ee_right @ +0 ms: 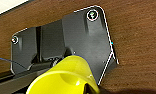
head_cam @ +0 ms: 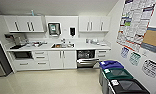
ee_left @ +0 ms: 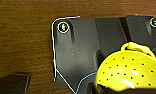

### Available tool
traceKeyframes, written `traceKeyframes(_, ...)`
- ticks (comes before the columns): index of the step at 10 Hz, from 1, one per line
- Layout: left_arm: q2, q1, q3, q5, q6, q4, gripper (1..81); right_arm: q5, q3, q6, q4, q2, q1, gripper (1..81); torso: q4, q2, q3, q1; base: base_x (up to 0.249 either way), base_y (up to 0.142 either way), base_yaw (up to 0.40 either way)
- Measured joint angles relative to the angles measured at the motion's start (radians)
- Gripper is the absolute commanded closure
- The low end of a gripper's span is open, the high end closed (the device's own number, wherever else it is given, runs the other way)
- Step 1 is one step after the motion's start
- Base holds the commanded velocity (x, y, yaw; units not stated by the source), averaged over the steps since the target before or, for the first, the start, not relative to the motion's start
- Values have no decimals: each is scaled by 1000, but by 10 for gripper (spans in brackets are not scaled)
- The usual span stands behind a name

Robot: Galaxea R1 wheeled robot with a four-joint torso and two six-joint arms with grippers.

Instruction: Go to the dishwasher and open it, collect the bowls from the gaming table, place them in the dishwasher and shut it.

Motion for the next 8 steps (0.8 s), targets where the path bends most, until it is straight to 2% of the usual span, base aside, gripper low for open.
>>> traceKeyframes(8,0,1,0,0,0,0,811,-1,-4,0,-2,6,0,811,0,0,0,0,169,0,0)
